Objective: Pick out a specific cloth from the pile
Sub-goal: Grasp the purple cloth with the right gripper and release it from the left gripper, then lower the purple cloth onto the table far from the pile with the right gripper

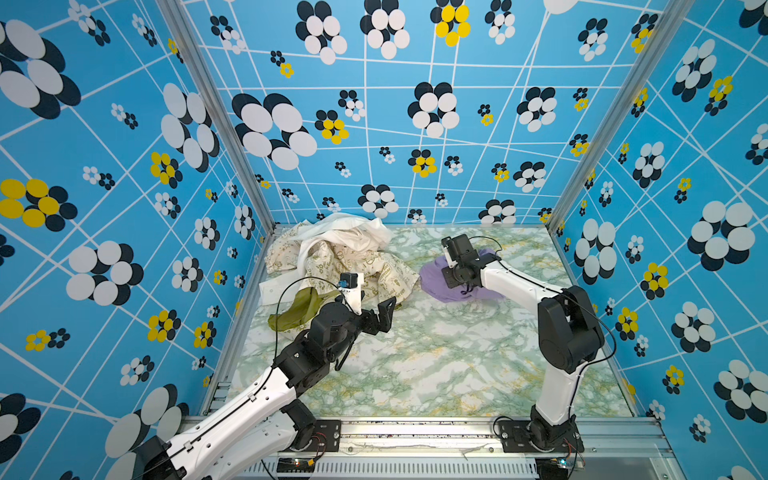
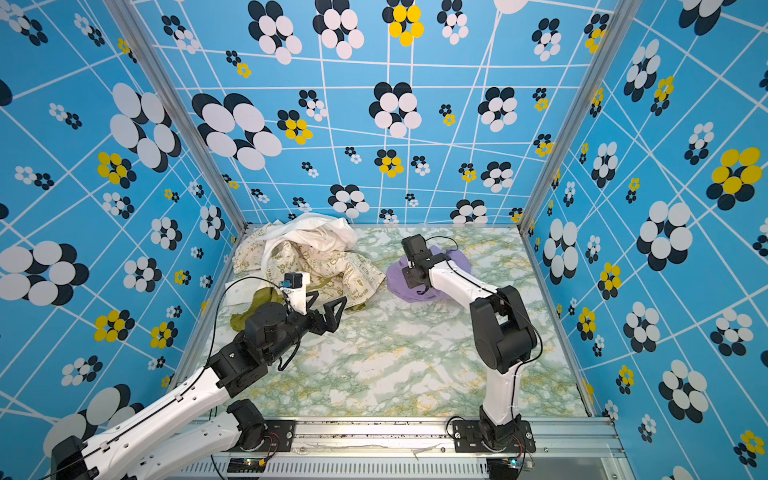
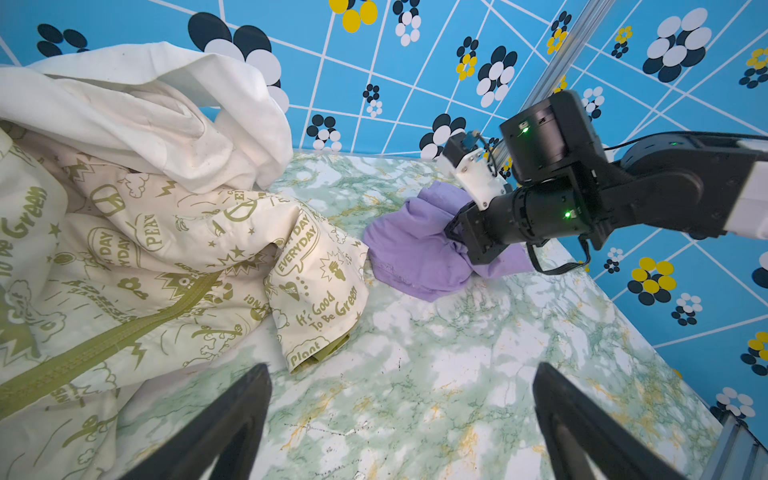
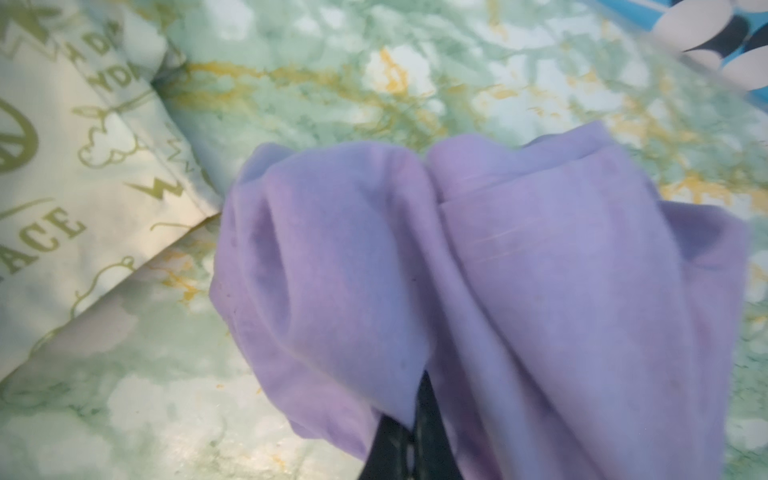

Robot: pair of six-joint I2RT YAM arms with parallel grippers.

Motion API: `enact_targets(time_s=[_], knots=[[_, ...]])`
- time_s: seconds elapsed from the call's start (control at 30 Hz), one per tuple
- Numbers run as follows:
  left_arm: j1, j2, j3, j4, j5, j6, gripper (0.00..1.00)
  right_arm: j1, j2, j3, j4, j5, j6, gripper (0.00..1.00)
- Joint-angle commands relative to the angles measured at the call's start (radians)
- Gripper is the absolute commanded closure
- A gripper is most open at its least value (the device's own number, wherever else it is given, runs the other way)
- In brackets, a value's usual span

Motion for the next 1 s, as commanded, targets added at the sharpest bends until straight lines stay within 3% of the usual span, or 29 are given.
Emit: enact_targets(time_s=[0.0, 0.33, 0.47, 0.6, 0.7, 0.83, 0.97], knots=[[-0.005, 0.006, -0.002, 0.01, -0.015, 0.003, 0.01, -0.083, -0.093, 0.102, 0.023, 0.042, -0.011, 1.0], [-0.006, -0.003, -0.002, 0.026, -0.026, 0.003, 0.01, -0.268, -0.174, 0.488, -0.014, 0.023, -0.02, 1.0], [-0.006, -0.007, -0.009, 0.032, -0.028, -0.002, 0.01, -0.326, -0.201, 0.47, -0.005, 0.033, -0.02, 1.0], [-0.006, -0.009, -0.014, 0.037, -0.03, -0.005, 0.01, -0.376, -0.204, 0.336, -0.019, 0.053, -0.001, 0.99], [-0.005, -0.011, -0.016, 0.032, -0.034, -0.007, 0.01, -0.413, -0.176, 0.224, -0.085, 0.068, 0.047, 0.81], [-0.005, -0.02, -0.014, 0.017, -0.043, -0.008, 0.01, -0.467, -0.14, 0.13, -0.19, -0.062, 0.15, 0.49], [-0.005, -0.025, -0.014, 0.008, -0.056, -0.002, 0.01, -0.487, -0.178, 0.059, -0.149, -0.178, 0.214, 0.32]])
